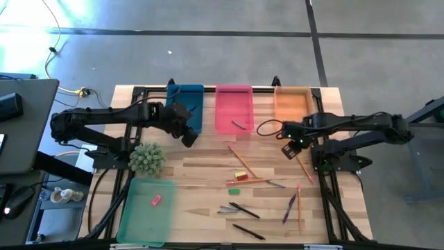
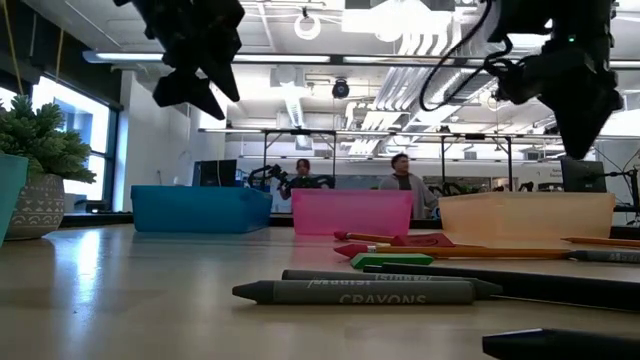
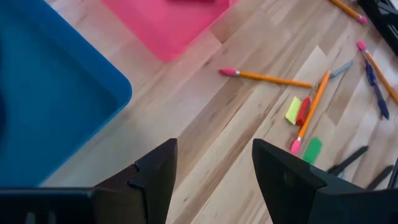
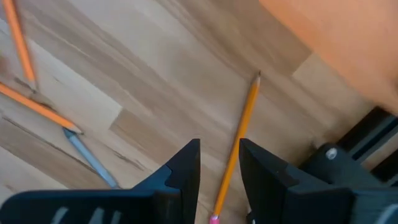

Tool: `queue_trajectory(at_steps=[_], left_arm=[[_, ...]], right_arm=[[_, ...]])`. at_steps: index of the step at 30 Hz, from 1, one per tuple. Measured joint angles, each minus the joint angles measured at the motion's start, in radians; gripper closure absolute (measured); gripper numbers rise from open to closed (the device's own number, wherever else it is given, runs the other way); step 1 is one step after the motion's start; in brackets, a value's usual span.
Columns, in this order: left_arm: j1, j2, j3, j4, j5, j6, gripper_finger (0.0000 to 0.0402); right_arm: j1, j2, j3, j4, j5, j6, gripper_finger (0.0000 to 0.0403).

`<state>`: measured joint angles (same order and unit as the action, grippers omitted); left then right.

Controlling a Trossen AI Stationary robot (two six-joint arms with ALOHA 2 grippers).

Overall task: Sort crayons/erasers/pens/pencils in bins
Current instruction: Put the orange pencil into the orange bin

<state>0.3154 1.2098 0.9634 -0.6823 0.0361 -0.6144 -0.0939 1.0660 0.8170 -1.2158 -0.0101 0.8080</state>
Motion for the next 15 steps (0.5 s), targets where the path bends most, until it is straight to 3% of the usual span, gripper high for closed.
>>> queue_trajectory(at_steps=[15], left_arm=[[0.006, 0.000, 0.000, -0.001, 0.011, 0.034, 0.0204]], right_arm=[[0.133, 0.000, -0.178, 0.107, -0.062, 0.249, 0.0300]])
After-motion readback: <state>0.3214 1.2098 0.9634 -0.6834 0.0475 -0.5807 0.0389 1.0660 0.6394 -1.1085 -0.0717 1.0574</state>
